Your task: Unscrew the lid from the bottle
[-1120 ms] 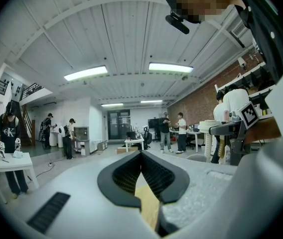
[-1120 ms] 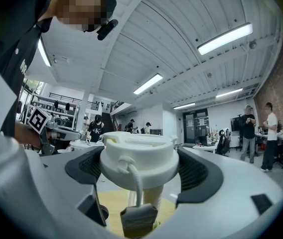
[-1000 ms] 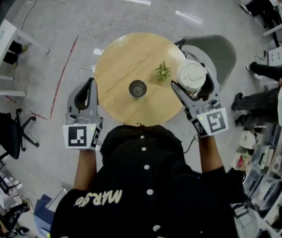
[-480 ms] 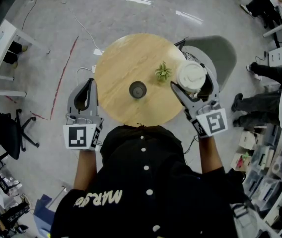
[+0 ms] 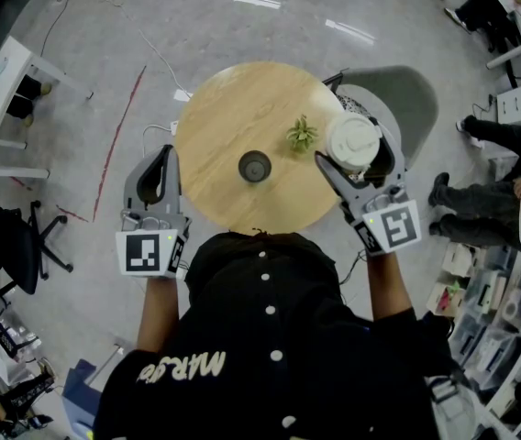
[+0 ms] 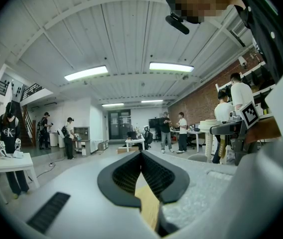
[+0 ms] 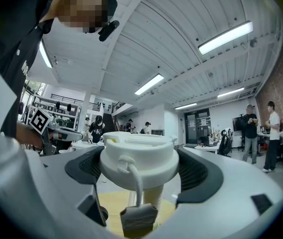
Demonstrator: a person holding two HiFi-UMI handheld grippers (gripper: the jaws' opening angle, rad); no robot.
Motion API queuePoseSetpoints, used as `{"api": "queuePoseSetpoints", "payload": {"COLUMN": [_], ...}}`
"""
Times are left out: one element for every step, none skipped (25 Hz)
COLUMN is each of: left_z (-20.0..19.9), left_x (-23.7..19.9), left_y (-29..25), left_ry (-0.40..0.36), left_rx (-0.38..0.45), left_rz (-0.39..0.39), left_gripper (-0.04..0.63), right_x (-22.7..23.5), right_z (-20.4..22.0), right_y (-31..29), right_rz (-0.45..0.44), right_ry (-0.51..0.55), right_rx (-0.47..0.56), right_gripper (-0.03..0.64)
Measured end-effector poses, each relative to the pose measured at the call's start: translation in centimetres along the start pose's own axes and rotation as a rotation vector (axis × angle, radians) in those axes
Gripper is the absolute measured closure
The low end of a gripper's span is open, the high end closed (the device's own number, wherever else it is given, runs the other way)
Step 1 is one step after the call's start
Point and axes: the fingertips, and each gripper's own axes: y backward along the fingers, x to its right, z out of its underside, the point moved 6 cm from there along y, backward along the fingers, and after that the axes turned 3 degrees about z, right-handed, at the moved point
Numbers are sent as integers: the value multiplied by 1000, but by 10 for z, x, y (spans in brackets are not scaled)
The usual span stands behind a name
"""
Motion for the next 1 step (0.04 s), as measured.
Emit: {"api": "queuePoseSetpoints", "payload": {"left_z": [-1], "left_x": [0], "left_y": [0], "left_ry": [4], "left_rx": [-1], "left_rz": [-5], "left_gripper": [591], "right_x": [0], "right_z": [-1], "right_y": [0], "right_rz": [-4], "right_ry": [-3], "right_rx": [5], "right_gripper": [158]}}
